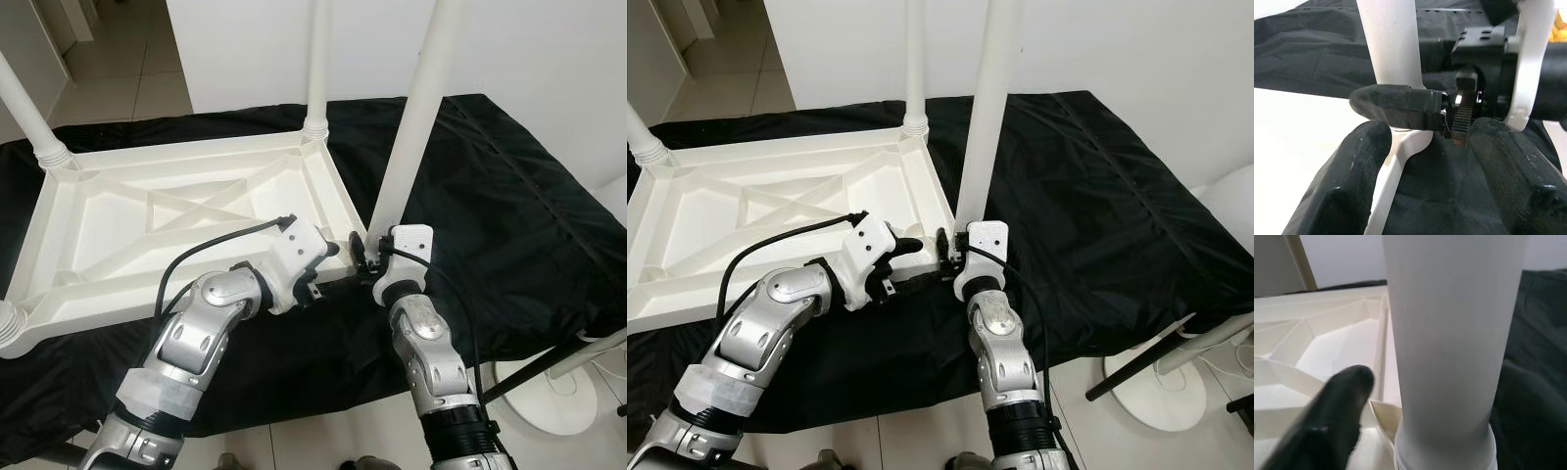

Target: Building children table

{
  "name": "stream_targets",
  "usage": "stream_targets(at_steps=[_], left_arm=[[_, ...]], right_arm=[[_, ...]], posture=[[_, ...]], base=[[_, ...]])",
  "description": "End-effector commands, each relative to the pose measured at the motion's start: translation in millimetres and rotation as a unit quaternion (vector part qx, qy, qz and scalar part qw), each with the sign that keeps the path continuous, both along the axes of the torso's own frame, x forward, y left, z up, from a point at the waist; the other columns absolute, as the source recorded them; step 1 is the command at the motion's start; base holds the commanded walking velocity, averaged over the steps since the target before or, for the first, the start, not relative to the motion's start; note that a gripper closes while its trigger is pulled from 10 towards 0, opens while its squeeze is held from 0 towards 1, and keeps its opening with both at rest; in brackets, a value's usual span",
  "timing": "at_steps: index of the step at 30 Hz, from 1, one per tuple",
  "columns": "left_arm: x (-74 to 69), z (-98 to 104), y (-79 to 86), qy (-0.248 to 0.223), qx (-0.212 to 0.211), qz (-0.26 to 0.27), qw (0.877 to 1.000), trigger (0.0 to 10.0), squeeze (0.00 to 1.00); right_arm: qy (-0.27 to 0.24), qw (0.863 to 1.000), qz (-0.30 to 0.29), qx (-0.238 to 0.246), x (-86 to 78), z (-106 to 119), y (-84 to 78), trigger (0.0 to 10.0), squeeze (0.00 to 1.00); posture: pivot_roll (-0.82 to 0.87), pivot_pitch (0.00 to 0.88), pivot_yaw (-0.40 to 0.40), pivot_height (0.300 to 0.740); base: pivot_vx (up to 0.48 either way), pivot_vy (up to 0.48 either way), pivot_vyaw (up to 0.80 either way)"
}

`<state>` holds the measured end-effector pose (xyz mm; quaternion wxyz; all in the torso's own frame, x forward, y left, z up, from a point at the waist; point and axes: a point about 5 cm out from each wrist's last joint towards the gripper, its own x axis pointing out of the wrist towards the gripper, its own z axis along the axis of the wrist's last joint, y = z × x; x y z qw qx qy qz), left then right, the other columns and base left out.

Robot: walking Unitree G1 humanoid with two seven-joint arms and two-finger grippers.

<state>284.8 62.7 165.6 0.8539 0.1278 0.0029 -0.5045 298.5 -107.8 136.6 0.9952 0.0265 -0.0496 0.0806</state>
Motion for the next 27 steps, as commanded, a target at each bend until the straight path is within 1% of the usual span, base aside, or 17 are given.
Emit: stream_targets(at_steps=[1,3,4,5,6,8,9,10,13,14,15,16,17,21,22,26,27], left_arm=[[-0.4,-5,1.1,0.001,0.007,0.015,1.0,10.0,0.0],[-0.4,-6,0.3,-0.001,0.009,0.013,1.0,10.0,0.0],[-0.7,-6,0.0,-0.001,0.009,0.012,1.0,10.0,0.0],[-0.7,-6,0.0,-0.001,0.009,0.012,1.0,10.0,0.0],[-0.2,-5,-0.5,-0.003,0.01,0.01,1.0,10.0,0.0],[0.8,-4,-0.9,-0.005,0.012,0.008,1.0,10.0,0.0],[0.8,-4,-0.9,-0.005,0.012,0.008,1.0,10.0,0.0],[1.4,-4,-1.1,-0.006,0.013,0.007,1.0,10.0,0.0],[1.7,-3,-1.1,-0.007,0.014,0.006,1.0,10.0,0.0],[1.9,-3,-1.2,-0.007,0.015,0.004,1.0,10.0,0.0],[1.9,-3,-1.2,-0.007,0.015,0.004,1.0,10.0,0.0],[1.9,-2,-1.3,-0.007,0.015,0.002,1.0,10.0,0.0],[1.9,-2,-1.3,-0.007,0.015,0.002,1.0,10.0,0.0],[1.3,-1,-2.2,-0.01,0.016,0.0,1.0,10.0,0.0],[1.3,-1,-2.2,-0.01,0.016,0.0,1.0,10.0,0.0],[2.2,1,-3.9,-0.013,0.013,0.002,1.0,10.0,0.0],[1.9,1,-3.9,-0.014,0.013,0.003,1.0,10.0,0.0]], right_arm=[[-0.001,1.0,-0.001,0.005,-2.2,-2,-4.0,10.0,1.0],[-0.003,1.0,0.01,-0.003,-0.4,-1,-12.1,10.0,1.0],[-0.004,1.0,0.018,-0.011,0.7,-1,-15.4,10.0,0.18],[-0.004,1.0,0.018,-0.011,0.7,-1,-15.4,10.0,0.18],[0.001,0.999,0.027,-0.02,4.5,0,-22.0,10.0,0.0],[0.007,0.999,0.034,-0.029,9.0,1,-29.6,10.0,0.0],[0.007,0.999,0.034,-0.029,9.0,1,-29.6,10.0,0.0],[0.006,0.997,0.062,-0.043,13.4,2,-35.3,10.0,0.0],[0.005,0.995,0.081,-0.053,16.0,4,-38.9,10.0,0.0],[0.002,0.99,0.118,-0.075,20.3,5,-42.8,10.0,0.0],[0.002,0.99,0.118,-0.075,20.3,5,-42.8,10.0,0.0],[0.001,0.986,0.142,-0.089,23.0,6,-45.6,10.0,0.0],[0.001,0.986,0.142,-0.089,23.0,6,-45.6,10.0,0.0],[0.005,0.958,0.257,-0.127,32.6,8,-36.6,10.0,0.0],[0.005,0.958,0.257,-0.127,32.6,8,-36.6,10.0,0.0],[0.012,0.948,0.287,-0.137,42.0,9,-30.2,10.0,0.0],[0.017,0.946,0.29,-0.142,44.6,8,-29.8,1.3,0.0]], posture=[[-0.08,0.0,0.005,0.74],[-0.08,0.0,0.005,0.74],[-0.08,0.0,0.005,0.74],[-0.08,0.0,0.005,0.74],[-0.08,0.0,0.012,0.74],[-0.08,0.0,0.017,0.74],[-0.08,0.0,0.017,0.74],[-0.08,0.0,0.022,0.74],[-0.08,0.0,0.022,0.74],[-0.08,0.0,0.027,0.74],[-0.08,0.0,0.027,0.74],[-0.08,0.0,0.027,0.74],[-0.08,0.0,0.027,0.74],[-0.06,0.0,0.022,0.74],[-0.06,0.0,0.022,0.74],[-0.05,0.0,0.017,0.74],[-0.05,0.0,0.017,0.74]], base=[[0.0,0.0,0.0],[0.0,0.0,0.0],[0.0,0.0,0.0],[0.0,0.0,0.0],[0.0,0.0,0.0],[0.0,0.0,0.0],[0.0,0.0,0.0],[0.0,0.0,0.0],[0.0,0.0,0.0],[0.0,0.0,0.0],[0.0,0.0,0.0],[0.0,0.0,0.0],[0.0,0.0,0.0],[0.0,0.0,0.0],[0.0,0.0,0.0],[0.0,0.0,0.0],[0.0,0.0,0.0]])
